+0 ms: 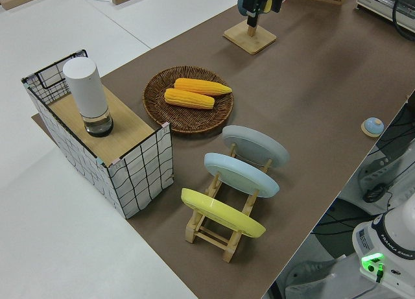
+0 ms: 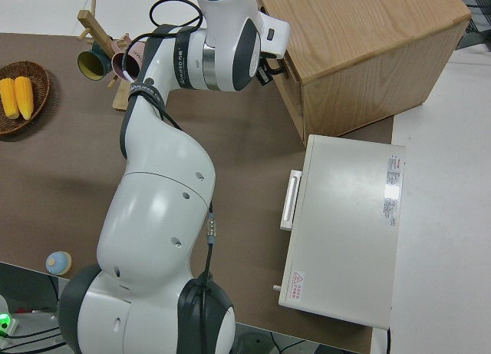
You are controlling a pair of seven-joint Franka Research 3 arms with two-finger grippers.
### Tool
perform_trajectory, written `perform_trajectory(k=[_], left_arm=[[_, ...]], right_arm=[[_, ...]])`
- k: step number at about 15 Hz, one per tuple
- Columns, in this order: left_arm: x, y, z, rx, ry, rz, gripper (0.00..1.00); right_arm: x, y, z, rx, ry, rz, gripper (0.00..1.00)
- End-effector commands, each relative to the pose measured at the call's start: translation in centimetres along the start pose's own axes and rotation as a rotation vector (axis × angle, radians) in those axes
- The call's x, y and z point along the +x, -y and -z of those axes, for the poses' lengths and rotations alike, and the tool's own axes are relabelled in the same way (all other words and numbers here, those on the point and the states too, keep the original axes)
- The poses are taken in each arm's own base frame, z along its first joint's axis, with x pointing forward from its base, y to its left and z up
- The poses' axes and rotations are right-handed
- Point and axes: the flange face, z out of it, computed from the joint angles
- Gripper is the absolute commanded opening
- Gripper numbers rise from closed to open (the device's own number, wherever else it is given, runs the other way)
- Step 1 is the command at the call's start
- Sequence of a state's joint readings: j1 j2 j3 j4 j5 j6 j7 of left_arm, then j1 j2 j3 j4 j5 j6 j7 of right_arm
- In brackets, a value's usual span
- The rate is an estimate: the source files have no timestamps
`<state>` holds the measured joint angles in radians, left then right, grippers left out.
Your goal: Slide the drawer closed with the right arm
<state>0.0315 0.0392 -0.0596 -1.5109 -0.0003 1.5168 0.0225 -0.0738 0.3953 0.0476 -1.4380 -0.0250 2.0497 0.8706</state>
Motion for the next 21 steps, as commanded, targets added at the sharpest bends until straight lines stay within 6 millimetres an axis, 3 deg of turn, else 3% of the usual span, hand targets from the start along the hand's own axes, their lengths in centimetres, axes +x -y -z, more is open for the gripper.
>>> perform_trajectory(k=[1, 6, 10, 15, 21], left_arm=[[0.1, 0.1, 0.3, 0.016, 0.007, -0.011, 0.99], [0.1, 0.1, 0.4, 0.016, 0.005, -0.011, 0.99], [0.1, 0.1, 0.3, 0.016, 0.007, -0.011, 0.99], [0.1, 0.1, 0.3, 0.016, 0.007, -0.011, 0.99], [0.1, 0.1, 0.3, 0.016, 0.007, -0.011, 0.99]], right_arm=[[2.3, -0.7, -0.4, 0.047, -0.039, 0.035, 0.0], [3.3, -1.3, -0.3, 0.051, -0.047, 0.055, 0.0], [2.1, -0.3, -0.3, 0.048, -0.034, 0.067, 0.0], [-3.7, 3.0, 0.0, 0.02, 0.062, 0.163, 0.0], [-10.3, 5.2, 4.2, -0.017, 0.144, 0.378, 0.0]])
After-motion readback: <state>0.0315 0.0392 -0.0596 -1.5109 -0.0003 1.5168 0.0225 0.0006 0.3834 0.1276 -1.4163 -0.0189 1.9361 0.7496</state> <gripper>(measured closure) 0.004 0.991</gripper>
